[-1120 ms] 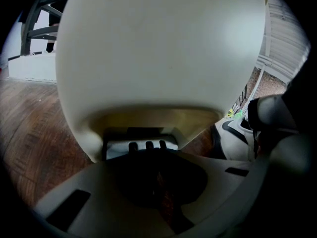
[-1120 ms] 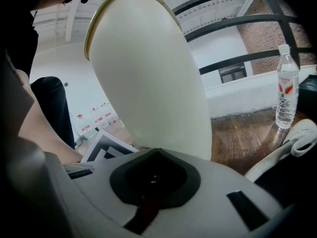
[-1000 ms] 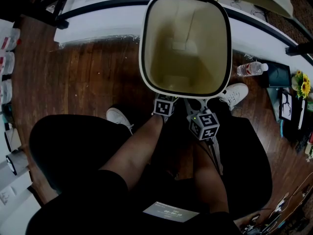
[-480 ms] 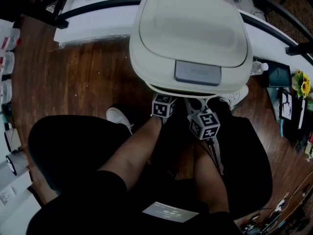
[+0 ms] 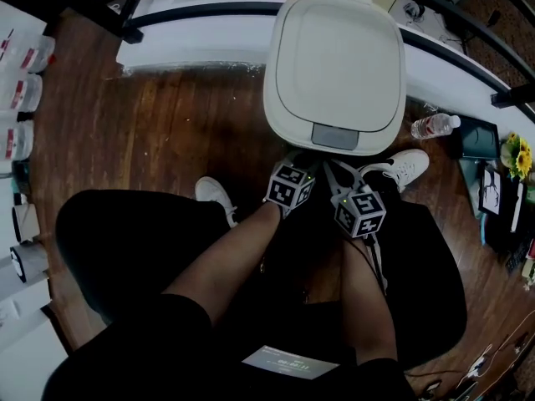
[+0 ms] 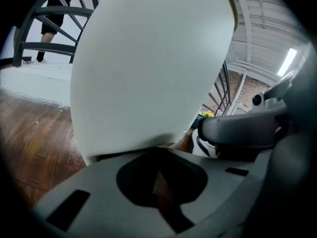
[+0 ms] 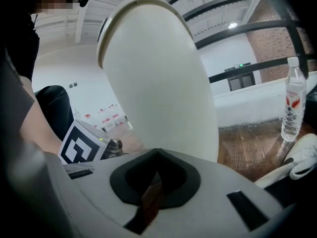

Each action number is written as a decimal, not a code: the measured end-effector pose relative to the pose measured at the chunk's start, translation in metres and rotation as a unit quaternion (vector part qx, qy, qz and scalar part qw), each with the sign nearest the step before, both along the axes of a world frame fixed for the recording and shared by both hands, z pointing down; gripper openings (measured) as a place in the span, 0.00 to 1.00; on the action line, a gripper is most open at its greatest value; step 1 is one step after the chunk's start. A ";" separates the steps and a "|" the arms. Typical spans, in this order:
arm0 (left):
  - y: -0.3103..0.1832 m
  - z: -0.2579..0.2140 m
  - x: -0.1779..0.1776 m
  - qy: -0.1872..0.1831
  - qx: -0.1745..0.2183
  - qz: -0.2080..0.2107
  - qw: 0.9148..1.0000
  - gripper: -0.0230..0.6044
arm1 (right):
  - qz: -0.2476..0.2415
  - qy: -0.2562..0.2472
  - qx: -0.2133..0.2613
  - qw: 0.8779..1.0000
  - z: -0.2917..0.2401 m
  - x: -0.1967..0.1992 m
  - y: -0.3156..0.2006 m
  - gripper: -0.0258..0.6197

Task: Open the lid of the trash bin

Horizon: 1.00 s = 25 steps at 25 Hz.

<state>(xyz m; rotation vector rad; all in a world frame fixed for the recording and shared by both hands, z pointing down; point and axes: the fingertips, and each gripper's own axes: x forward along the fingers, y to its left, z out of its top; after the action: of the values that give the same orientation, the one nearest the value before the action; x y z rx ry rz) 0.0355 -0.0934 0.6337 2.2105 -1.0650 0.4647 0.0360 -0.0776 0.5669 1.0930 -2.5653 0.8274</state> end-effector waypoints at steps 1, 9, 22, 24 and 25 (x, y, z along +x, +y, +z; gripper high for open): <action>0.008 -0.012 0.000 -0.003 0.005 0.010 1.000 0.10 | -0.005 -0.002 0.007 1.000 -0.009 -0.001 0.005 0.06; 0.050 -0.152 -0.007 0.009 0.101 0.052 0.993 0.10 | -0.043 -0.019 0.104 0.993 -0.129 -0.003 0.029 0.06; 0.103 -0.415 -0.022 0.069 0.332 0.107 0.935 0.10 | -0.084 -0.057 0.276 0.956 -0.345 -0.007 0.073 0.06; 0.103 -0.421 -0.029 0.072 0.336 0.107 0.933 0.10 | -0.082 -0.064 0.285 0.953 -0.354 -0.007 0.076 0.06; 0.100 -0.421 -0.032 0.072 0.339 0.105 0.932 0.10 | -0.080 -0.066 0.290 0.951 -0.356 -0.006 0.076 0.06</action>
<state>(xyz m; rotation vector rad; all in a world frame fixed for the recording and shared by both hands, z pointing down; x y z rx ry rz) 0.0032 0.0066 0.2126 2.9296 -1.0122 0.0006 0.0300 -0.0017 0.2105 0.9626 -3.0575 0.0964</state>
